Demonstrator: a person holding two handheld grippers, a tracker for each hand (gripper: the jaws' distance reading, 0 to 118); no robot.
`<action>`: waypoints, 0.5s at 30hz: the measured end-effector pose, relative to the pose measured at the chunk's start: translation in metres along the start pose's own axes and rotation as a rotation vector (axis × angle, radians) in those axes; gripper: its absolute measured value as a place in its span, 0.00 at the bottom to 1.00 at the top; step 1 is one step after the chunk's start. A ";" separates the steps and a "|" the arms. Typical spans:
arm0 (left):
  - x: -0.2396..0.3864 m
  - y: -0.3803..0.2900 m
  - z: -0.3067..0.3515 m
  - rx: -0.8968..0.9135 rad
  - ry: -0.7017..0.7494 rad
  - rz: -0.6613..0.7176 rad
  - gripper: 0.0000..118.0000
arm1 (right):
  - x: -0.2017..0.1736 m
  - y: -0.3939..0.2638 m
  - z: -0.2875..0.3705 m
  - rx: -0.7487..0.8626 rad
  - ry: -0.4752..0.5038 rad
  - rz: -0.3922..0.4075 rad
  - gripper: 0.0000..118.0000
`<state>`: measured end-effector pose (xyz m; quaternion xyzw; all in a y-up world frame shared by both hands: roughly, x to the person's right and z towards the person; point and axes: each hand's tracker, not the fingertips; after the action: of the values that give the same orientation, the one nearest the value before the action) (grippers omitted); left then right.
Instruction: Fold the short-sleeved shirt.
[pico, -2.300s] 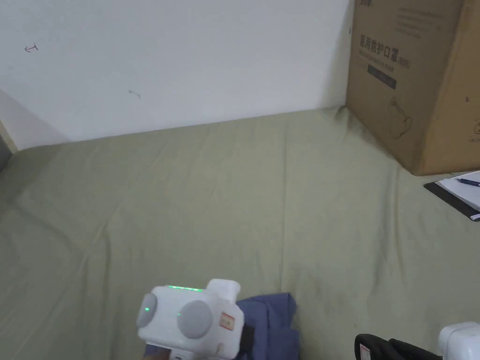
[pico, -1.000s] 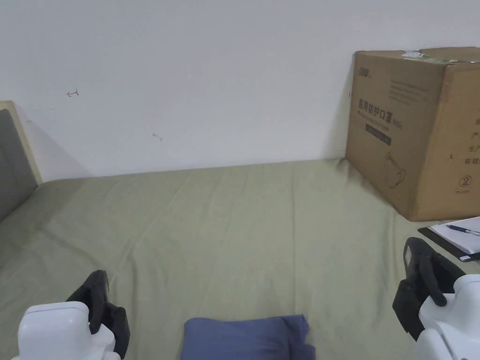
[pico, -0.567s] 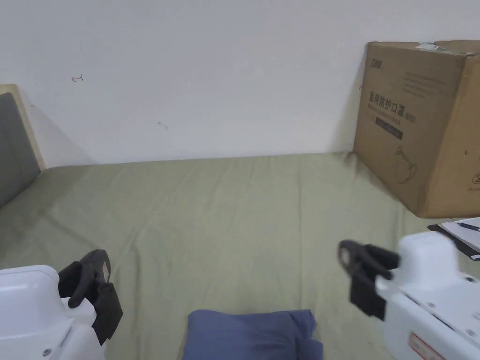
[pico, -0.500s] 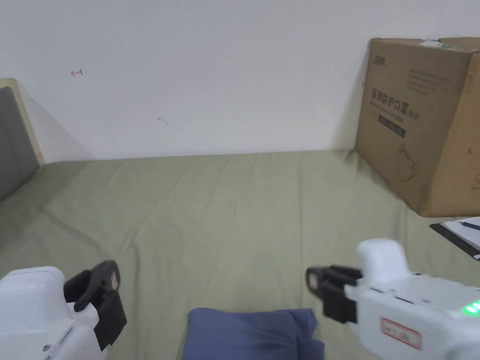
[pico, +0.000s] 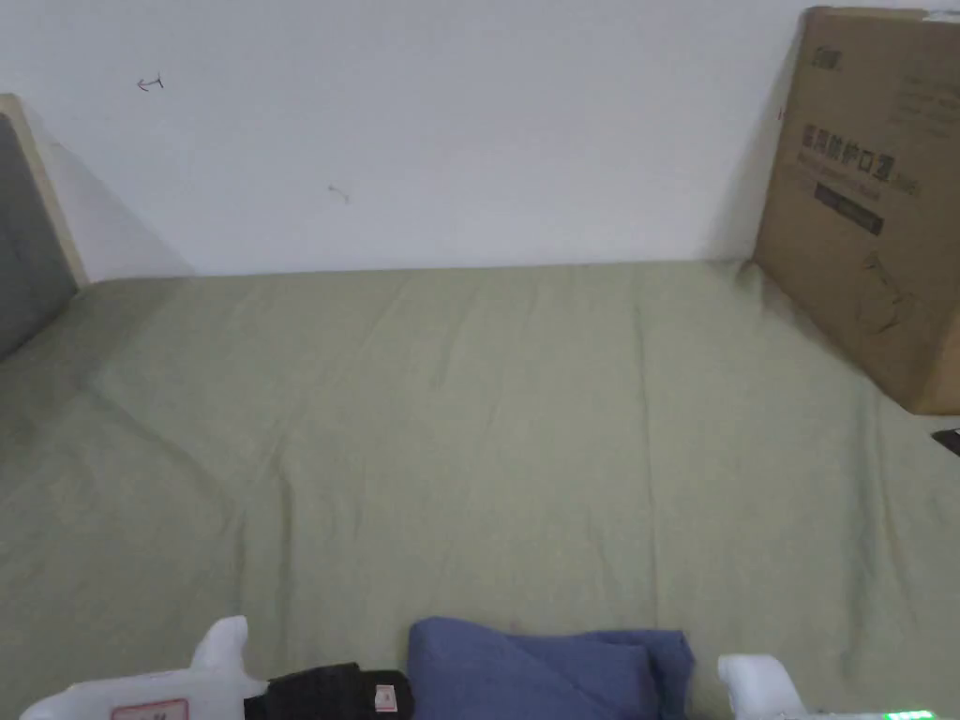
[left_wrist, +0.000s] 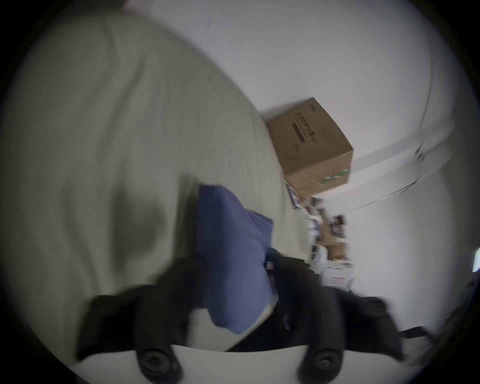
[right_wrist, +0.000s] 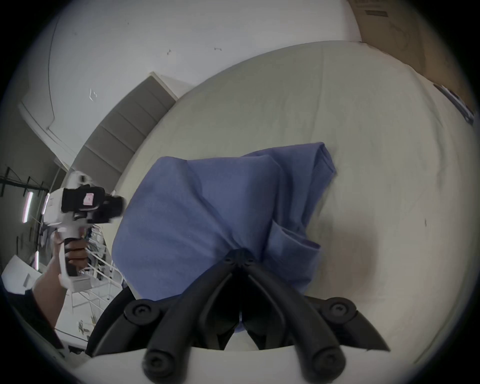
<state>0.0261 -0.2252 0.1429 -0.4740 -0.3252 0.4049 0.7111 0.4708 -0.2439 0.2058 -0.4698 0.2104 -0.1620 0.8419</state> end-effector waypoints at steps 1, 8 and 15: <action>-0.015 0.010 -0.010 -0.059 -0.055 0.037 0.93 | -0.001 -0.004 0.002 0.004 0.001 -0.008 0.00; -0.042 0.028 -0.069 -0.184 -0.244 0.158 1.00 | -0.009 0.002 0.002 -0.026 -0.031 -0.080 0.00; -0.016 0.033 -0.117 -0.323 -0.168 0.085 1.00 | -0.003 0.000 0.002 -0.018 -0.009 -0.167 0.00</action>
<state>0.1088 -0.2803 0.0712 -0.5598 -0.4238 0.4151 0.5785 0.4688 -0.2409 0.2076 -0.4940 0.1681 -0.2274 0.8222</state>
